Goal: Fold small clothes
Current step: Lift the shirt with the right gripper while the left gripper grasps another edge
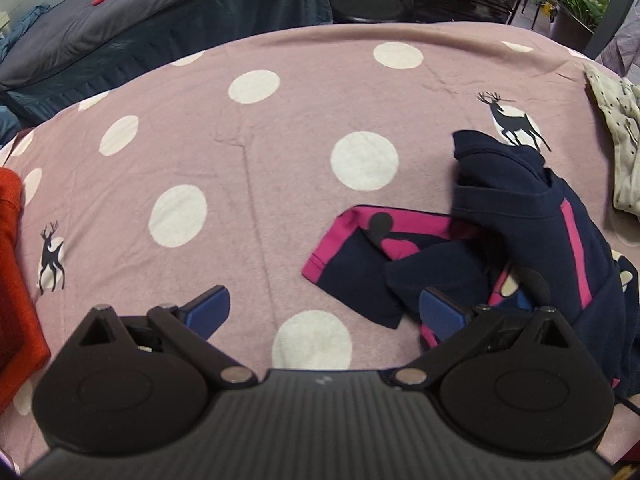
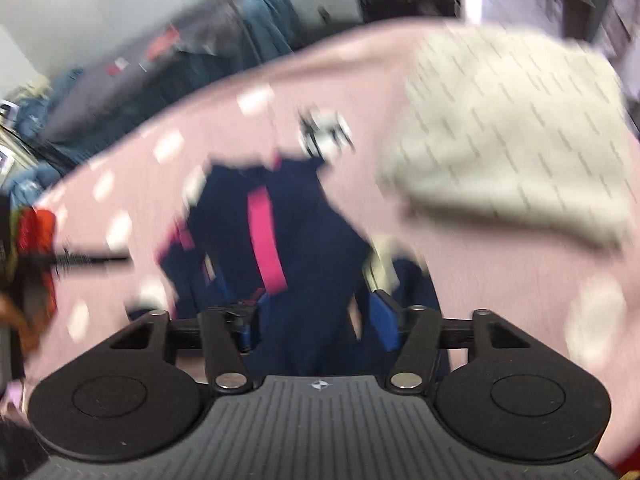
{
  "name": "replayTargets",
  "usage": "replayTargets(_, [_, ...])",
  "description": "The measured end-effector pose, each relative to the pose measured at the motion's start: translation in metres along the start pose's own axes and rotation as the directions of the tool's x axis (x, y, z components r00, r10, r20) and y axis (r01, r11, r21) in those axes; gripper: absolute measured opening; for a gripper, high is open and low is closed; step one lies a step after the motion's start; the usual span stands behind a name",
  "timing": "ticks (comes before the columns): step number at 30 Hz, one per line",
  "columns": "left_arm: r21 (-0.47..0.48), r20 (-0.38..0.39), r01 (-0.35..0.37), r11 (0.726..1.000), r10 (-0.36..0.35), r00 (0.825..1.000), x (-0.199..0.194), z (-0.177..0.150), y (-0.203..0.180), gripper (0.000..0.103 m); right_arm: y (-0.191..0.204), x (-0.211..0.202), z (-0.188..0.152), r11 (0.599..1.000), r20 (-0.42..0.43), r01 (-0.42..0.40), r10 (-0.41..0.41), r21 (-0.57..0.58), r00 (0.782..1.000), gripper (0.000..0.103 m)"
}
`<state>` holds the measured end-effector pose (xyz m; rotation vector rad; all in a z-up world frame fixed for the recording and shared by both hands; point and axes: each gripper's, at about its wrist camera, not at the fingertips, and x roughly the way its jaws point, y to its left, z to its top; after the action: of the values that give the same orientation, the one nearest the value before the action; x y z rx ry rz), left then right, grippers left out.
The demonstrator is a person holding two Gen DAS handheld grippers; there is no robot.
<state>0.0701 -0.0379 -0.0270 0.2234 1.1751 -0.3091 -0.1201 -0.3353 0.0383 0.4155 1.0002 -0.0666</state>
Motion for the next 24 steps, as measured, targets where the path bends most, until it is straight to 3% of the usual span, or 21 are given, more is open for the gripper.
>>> replayTargets(3, [0.015, -0.003, 0.009, 1.0, -0.009, 1.0, -0.006, -0.01, -0.001, 0.103, 0.005, 0.038, 0.036, 0.99, 0.025, -0.115, 0.117, -0.081, 0.993, 0.103])
replayTargets(6, [0.042, -0.004, -0.008, 0.999, 0.008, 1.0, -0.013, -0.023, 0.004, 0.103, -0.004, 0.081, 0.063, 0.969, 0.015, -0.205, 0.209, -0.141, 0.978, 0.103])
replayTargets(8, [0.045, -0.007, -0.015, 0.999, 0.015, 1.0, -0.015, -0.032, 0.013, 0.103, -0.01, 0.109, 0.076, 0.957, -0.04, -0.239, 0.235, -0.164, 0.971, 0.103])
replayTargets(11, [0.003, -0.027, -0.018, 1.0, 0.018, 0.999, -0.013, -0.04, 0.03, 0.103, -0.016, 0.132, 0.078, 0.961, -0.122, -0.217, 0.198, -0.169, 0.973, 0.103])
replayTargets(12, [-0.015, -0.034, -0.019, 1.0, 0.018, 0.999, -0.011, -0.041, 0.034, 0.103, -0.016, 0.139, 0.077, 0.958, -0.153, -0.235, 0.211, -0.164, 0.965, 0.084])
replayTargets(13, [-0.031, -0.038, -0.023, 0.999, 0.022, 0.999, -0.011, -0.041, 0.038, 0.103, -0.016, 0.138, 0.076, 0.952, -0.18, -0.258, 0.228, -0.164, 0.957, 0.052])
replayTargets(14, [-0.041, -0.034, -0.025, 0.999, 0.023, 0.999, -0.01, -0.041, 0.041, 0.103, -0.014, 0.13, 0.074, 0.946, -0.189, -0.276, 0.244, -0.168, 0.951, 0.013])
replayTargets(16, [-0.051, -0.015, -0.023, 0.998, 0.023, 1.0, -0.01, -0.037, 0.044, 0.103, -0.009, 0.097, 0.067, 0.928, -0.15, -0.318, 0.292, -0.197, 0.945, 0.009])
replayTargets(20, [-0.04, 0.009, 0.015, 0.999, -0.014, 1.0, -0.004, -0.01, 0.037, 0.103, 0.003, 0.025, 0.042, 0.862, -0.16, -0.421, 0.39, -0.281, 0.907, 0.008])
replayTargets(24, [-0.097, 0.022, 0.156, 0.983, -0.154, 0.988, 0.001, 0.036, 0.024, 0.103, 0.016, -0.02, -0.004, 0.818, -0.262, -0.437, 0.358, -0.375, 0.896, 0.008])
